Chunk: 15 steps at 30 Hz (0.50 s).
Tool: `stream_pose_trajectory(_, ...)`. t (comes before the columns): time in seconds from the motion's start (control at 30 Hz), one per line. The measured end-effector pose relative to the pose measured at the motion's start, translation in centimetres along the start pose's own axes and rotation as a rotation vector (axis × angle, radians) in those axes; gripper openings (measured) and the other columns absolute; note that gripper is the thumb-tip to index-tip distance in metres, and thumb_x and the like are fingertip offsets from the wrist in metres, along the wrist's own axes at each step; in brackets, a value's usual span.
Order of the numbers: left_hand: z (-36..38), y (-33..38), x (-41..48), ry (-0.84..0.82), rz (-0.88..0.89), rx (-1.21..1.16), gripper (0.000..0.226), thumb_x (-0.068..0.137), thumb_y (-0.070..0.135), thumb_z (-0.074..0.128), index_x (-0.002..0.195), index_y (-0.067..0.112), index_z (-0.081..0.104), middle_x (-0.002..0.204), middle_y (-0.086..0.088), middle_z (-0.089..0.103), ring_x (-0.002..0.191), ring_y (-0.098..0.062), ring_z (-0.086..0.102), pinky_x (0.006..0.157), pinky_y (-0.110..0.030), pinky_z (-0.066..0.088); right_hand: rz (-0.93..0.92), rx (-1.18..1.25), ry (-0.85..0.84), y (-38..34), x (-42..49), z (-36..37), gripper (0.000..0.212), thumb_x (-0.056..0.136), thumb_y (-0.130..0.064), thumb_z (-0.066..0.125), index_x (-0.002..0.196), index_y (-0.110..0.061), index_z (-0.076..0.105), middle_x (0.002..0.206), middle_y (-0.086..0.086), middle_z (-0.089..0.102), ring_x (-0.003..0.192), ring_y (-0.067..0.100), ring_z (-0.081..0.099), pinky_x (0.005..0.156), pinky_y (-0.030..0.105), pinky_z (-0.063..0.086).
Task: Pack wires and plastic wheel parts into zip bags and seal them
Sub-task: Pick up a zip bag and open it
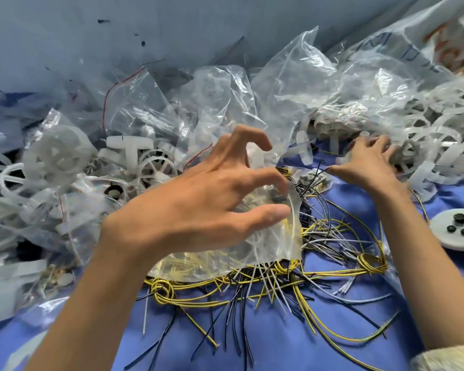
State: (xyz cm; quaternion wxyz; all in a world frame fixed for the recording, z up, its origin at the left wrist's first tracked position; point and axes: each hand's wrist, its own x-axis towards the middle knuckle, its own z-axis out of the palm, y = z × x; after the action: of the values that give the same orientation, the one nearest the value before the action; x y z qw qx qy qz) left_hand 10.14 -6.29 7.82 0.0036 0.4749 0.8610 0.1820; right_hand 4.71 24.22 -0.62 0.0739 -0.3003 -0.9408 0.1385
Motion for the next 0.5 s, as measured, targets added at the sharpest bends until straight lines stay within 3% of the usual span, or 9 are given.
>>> stream_pose_trajectory(0.07, 0.2, -0.1, 0.2, -0.037, -0.056, 0.031, 0.042, 0.081, 0.075, 0.026, 0.098, 0.047, 0.054, 0.125, 0.022, 0.016, 0.115, 0.002, 0.026, 0.107, -0.038, 0.031, 0.002, 0.006, -0.029, -0.1, 0.0, 0.3, 0.087, 0.076, -0.035, 0.075, 0.138, -0.001, 0.023, 0.148, 0.032, 0.007, 0.138, 0.05, 0.004, 0.108, 0.062, 0.018)
stream_pose_trajectory(0.17, 0.1, -0.4, 0.5, -0.057, -0.169, 0.077, 0.056, 0.073, 0.079, 0.021, 0.085, 0.036, 0.055, 0.12, 0.02, 0.024, 0.115, 0.001, 0.029, 0.106, -0.036, 0.033, -0.029, 0.022, -0.047, 0.1, -0.1, 0.6, 0.068, 0.079, -0.027, 0.071, 0.128, -0.004, 0.029, 0.136, 0.028, 0.03, 0.125, 0.051, 0.036, 0.101, 0.053, 0.034)
stream_pose_trajectory(0.27, 0.3, -0.4, 0.8, -0.004, -0.251, 0.133, 0.057, 0.074, 0.075, 0.019, 0.078, 0.029, 0.053, 0.117, 0.01, 0.038, 0.109, -0.003, 0.035, 0.095, -0.028, 0.034, -0.046, -0.057, 0.008, 0.0, -0.4, 0.1, 0.05, 0.083, -0.016, 0.064, 0.122, -0.007, 0.034, 0.129, 0.025, 0.039, 0.116, 0.048, 0.047, 0.094, 0.05, 0.039)
stream_pose_trajectory(0.4, 0.6, -0.4, 0.7, 0.01, -0.286, 0.23, 0.054, 0.081, 0.065, 0.026, 0.104, 0.027, 0.057, 0.116, 0.009, 0.045, 0.104, -0.006, 0.04, 0.085, -0.027, 0.034, -0.092, -0.024, 0.122, -0.4, -0.4, -1.6, 0.044, 0.081, -0.002, 0.051, 0.124, -0.007, 0.042, 0.123, 0.027, 0.049, 0.113, 0.045, 0.051, 0.092, 0.047, 0.042)
stream_pose_trajectory(0.5, 0.7, -0.4, 0.8, 0.021, -0.259, 0.274, 0.049, 0.087, 0.054, 0.033, 0.117, 0.02, 0.053, 0.117, 0.006, 0.047, 0.104, -0.009, 0.046, 0.084, -0.026, 0.035, -0.241, 0.103, 0.193, -1.3, -0.8, -3.3, 0.049, 0.078, 0.004, 0.046, 0.121, -0.016, 0.057, 0.122, 0.022, 0.057, 0.11, 0.036, 0.055, 0.092, 0.041, 0.047)
